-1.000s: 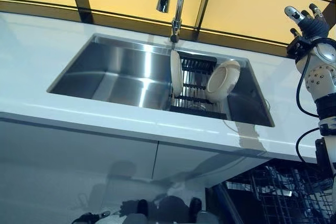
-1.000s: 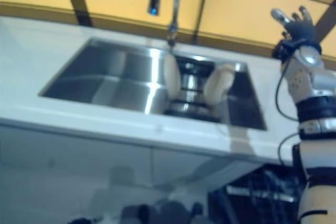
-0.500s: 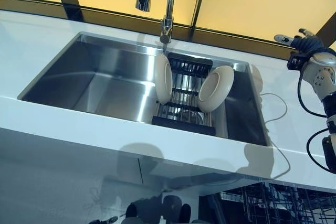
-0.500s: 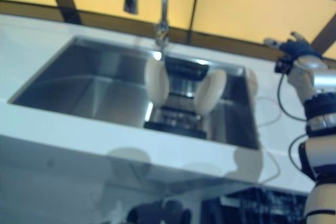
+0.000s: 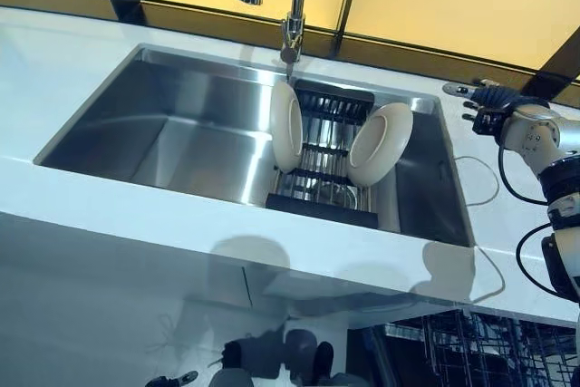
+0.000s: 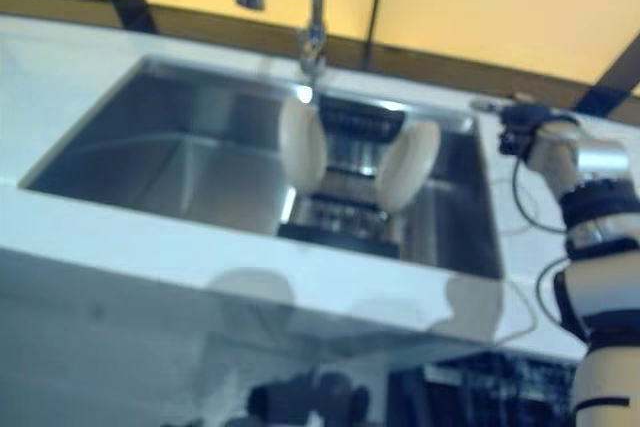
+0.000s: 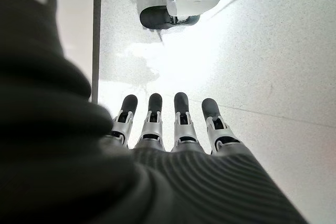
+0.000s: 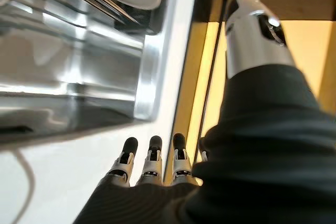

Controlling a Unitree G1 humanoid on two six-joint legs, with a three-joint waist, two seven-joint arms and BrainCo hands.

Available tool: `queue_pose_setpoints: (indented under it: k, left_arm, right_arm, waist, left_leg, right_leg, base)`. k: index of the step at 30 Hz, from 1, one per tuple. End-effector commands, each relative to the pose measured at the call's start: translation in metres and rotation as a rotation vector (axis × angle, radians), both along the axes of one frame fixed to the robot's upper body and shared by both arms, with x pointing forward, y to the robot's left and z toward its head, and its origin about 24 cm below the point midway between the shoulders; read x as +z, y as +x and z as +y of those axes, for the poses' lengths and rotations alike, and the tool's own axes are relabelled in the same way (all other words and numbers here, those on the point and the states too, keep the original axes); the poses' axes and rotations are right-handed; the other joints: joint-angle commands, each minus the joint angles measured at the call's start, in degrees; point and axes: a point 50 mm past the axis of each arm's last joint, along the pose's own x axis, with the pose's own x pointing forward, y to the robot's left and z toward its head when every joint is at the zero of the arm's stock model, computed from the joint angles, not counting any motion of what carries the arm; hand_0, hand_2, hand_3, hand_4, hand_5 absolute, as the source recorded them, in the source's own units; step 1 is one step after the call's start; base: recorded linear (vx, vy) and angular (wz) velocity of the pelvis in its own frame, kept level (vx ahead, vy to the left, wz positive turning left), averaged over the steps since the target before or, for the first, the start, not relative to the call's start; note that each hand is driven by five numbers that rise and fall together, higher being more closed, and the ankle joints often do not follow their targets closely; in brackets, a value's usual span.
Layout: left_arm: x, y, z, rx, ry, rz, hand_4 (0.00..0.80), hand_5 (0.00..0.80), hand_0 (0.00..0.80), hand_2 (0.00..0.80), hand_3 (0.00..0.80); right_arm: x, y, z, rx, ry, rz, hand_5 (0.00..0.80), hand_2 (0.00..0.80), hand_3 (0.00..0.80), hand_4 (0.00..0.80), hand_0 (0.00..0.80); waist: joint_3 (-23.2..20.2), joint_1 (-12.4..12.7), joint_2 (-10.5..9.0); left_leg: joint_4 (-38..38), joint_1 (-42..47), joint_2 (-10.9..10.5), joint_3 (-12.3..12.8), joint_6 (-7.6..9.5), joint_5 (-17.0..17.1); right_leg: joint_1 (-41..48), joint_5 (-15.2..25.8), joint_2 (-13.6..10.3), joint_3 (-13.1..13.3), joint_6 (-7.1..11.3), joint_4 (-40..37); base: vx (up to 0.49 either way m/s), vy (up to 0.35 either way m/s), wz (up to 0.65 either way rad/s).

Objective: Take plates into dishwasher

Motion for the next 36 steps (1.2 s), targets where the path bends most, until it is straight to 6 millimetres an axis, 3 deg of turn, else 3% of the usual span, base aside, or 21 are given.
queue_pose_setpoints:
  k: [1, 36]
  left_arm:
    - [0.005, 0.017, 0.006, -0.047, 0.038, -0.030, 0.000, 0.000, 0.000, 0.000, 0.000]
    - [0.004, 0.025, -0.003, -0.030, 0.015, -0.071, 0.000, 0.000, 0.000, 0.000, 0.000]
  right_arm:
    - [0.053, 0.005, 0.017, 0.065, -0.012, -0.143, 0.000, 0.000, 0.000, 0.000, 0.000]
    - [0.040, 0.012, 0.048, 0.167, -0.034, -0.095, 0.000, 0.000, 0.000, 0.000, 0.000]
  waist:
    - [1.8, 1.0, -1.16]
    - [4.1, 1.3, -0.50]
  left_leg:
    - [-0.2, 0.4, -0.7, -1.7, 1.22, -2.2]
    - [-0.2, -0.7, -1.2, -2.0, 0.78, -1.7]
  right_leg:
    - [-0.4, 2.1, -3.6, -1.0, 5.73, 0.2]
    - [0.3, 1.0, -3.5, -0.6, 4.93, -0.1]
  base:
    - [0.000, 0.000, 0.00]
    - [0.000, 0.000, 0.00]
